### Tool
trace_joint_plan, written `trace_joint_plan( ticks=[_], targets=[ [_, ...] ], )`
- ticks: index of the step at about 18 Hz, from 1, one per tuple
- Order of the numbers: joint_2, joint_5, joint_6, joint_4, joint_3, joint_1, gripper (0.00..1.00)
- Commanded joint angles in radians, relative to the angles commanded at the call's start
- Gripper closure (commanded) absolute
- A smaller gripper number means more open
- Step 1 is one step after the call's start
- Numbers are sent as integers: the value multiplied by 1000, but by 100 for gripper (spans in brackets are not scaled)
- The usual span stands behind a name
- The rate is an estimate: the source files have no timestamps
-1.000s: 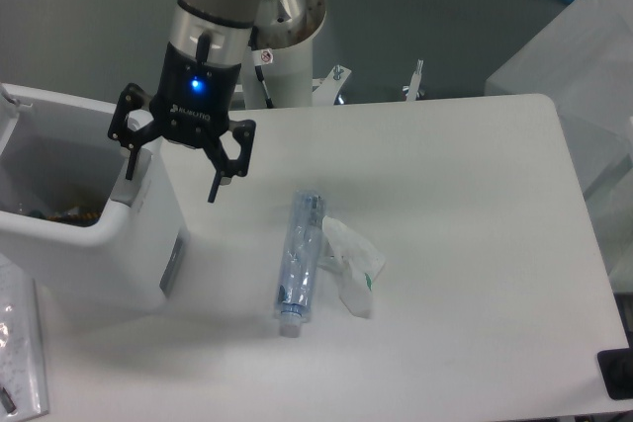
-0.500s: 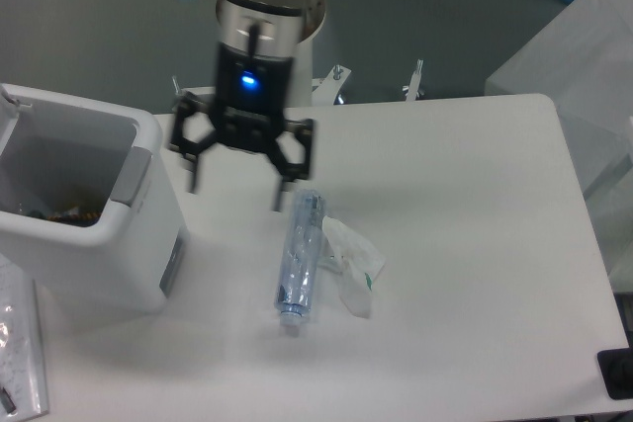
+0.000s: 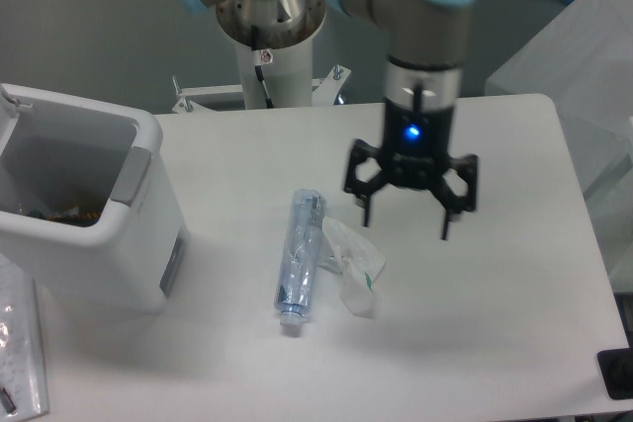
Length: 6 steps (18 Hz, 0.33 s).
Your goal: Open the trash can
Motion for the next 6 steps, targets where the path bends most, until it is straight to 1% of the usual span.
trace_joint_plan(
  ticks=[3, 6],
  targets=[
    [-6, 130, 118, -9, -18, -5, 0],
    [-8, 195, 125, -5, -51, -9, 0]
  ],
)
